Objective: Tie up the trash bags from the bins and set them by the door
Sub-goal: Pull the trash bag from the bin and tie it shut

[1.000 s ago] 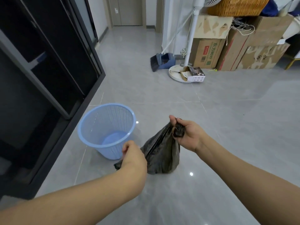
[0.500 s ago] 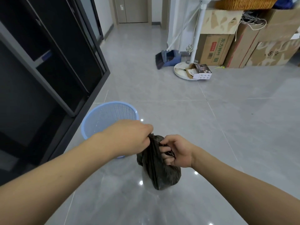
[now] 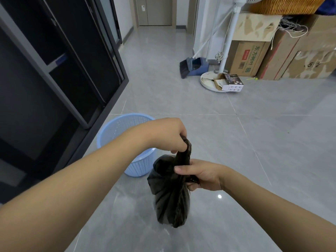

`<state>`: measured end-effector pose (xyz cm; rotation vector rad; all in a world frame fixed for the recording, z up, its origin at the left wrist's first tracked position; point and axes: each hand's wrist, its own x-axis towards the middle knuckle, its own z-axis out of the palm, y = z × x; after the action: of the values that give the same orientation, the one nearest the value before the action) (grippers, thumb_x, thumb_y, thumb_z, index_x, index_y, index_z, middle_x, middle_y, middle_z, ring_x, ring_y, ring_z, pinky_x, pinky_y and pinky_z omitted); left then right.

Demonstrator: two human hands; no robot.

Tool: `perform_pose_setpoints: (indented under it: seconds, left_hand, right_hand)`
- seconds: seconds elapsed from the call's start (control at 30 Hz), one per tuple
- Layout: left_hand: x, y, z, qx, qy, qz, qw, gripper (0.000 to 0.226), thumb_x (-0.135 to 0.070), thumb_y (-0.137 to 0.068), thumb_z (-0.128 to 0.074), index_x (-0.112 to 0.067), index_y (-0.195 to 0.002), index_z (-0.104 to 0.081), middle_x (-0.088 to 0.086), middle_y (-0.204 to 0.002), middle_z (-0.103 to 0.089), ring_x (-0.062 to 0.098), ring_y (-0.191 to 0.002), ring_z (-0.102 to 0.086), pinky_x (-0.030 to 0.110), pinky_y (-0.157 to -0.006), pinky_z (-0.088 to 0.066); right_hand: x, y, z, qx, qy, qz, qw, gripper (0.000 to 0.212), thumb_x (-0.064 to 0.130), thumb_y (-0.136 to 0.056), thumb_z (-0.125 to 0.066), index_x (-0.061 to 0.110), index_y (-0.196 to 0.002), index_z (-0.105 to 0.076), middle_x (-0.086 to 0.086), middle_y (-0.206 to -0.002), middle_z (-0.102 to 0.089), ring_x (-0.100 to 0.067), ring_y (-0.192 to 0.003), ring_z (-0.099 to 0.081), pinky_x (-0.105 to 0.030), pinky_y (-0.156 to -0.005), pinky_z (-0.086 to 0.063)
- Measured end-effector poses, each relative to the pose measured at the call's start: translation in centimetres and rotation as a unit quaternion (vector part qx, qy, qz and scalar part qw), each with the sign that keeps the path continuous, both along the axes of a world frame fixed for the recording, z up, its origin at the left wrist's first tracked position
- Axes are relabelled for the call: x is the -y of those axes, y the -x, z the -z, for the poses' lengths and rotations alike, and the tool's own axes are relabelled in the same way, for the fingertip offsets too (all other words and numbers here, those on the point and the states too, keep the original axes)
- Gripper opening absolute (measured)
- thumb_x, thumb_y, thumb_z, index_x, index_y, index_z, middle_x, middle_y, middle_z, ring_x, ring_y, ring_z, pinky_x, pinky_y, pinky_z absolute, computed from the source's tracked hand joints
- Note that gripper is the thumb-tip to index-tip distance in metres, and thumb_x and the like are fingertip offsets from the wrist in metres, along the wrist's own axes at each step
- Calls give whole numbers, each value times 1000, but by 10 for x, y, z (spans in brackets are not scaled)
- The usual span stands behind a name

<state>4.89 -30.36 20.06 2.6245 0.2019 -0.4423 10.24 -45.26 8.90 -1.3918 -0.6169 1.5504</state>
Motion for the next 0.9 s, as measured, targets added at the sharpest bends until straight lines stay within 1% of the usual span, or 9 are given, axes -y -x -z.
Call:
perform_pose_setpoints:
  seconds: [0.1, 0.2, 0.27, 0.4, 0.47, 0.57, 0.7, 0.8, 0.9]
  left_hand:
    - [-1, -9, 0, 1, -3, -7, 1000, 9, -24, -73, -65, -18, -66, -66, -8, -53, -59, 7, -42, -46, 18, -43, -36]
    - [-6, -12, 8, -2, 14, -41, 999, 18, -24, -74, -66, -16, -60, -57, -7, -46, -41, 14, -43, -35, 23, -45, -28]
    - [-10, -11, 16, -3, 37, -62, 997, 21, -24, -76, -64, -16, -61, -52, -7, -47, -34, 16, -45, -31, 24, -46, -25]
    - [-18, -3, 36, -4, 119, -120, 986, 14, -23, -80, -59, -14, -72, -53, -1, -62, -44, 17, -57, -38, 30, -56, -31]
    - [-21, 3, 51, -3, 199, -167, 966, 16, -23, -86, -54, -8, -85, -62, 5, -82, -62, 20, -76, -57, 32, -76, -44]
    - [-23, 11, 75, 8, 330, -201, 922, 28, -13, -94, -43, -5, -105, -67, 9, -104, -73, 18, -98, -68, 35, -97, -49]
    - [-23, 19, 89, 8, 415, -226, 881, 33, -7, -98, -33, -10, -101, -66, 2, -89, -77, 19, -88, -73, 17, -73, -53]
    - [-18, 19, 100, 13, 397, -246, 884, 28, -10, -98, -34, -16, -98, -62, 2, -87, -77, 24, -93, -72, 26, -79, -49]
    - [-10, 16, 111, 50, 381, -292, 876, 21, -17, -100, -39, -15, -111, -57, 5, -108, -71, 19, -101, -67, 32, -87, -48]
  right_hand:
    - [-4, 4, -5, 83, 29, 6, 996, 5, 27, -86, -65, 28, -82, -65, 15, -61, -62, -1, -49, -53, -13, -45, -38]
    - [-9, 3, -8, 181, 56, -3, 982, 23, 17, -81, -61, 31, -63, -61, 17, -55, -55, 1, -46, -47, -15, -43, -33]
    - [-9, 2, -11, 214, 67, -16, 974, 23, 10, -80, -56, 29, -69, -63, 16, -59, -55, 0, -48, -46, -16, -45, -31]
    - [-4, -3, -22, 243, 78, -13, 967, 22, 5, -79, -61, 21, -67, -69, 14, -60, -63, 1, -52, -55, -10, -47, -40]
    - [-2, -8, -26, 295, 101, 4, 950, 8, 12, -77, -66, 16, -71, -70, 1, -72, -70, -11, -68, -64, -22, -63, -52]
    - [0, -12, -27, 508, 140, -16, 850, 14, 25, -78, -58, 14, -69, -60, -4, -71, -62, -22, -71, -60, -32, -59, -46]
    - [5, -5, -18, 739, 89, -56, 665, 16, 33, -82, -46, 19, -74, -48, 1, -77, -48, -24, -71, -52, -30, -55, -33]
    - [9, -1, -7, 791, 55, -60, 606, 17, 28, -88, -42, 15, -90, -54, -3, -87, -57, -28, -76, -57, -32, -55, -33]
    - [15, -4, -4, 806, 57, -32, 589, 15, 25, -90, -39, 15, -95, -49, -2, -84, -58, -25, -68, -53, -33, -53, -31]
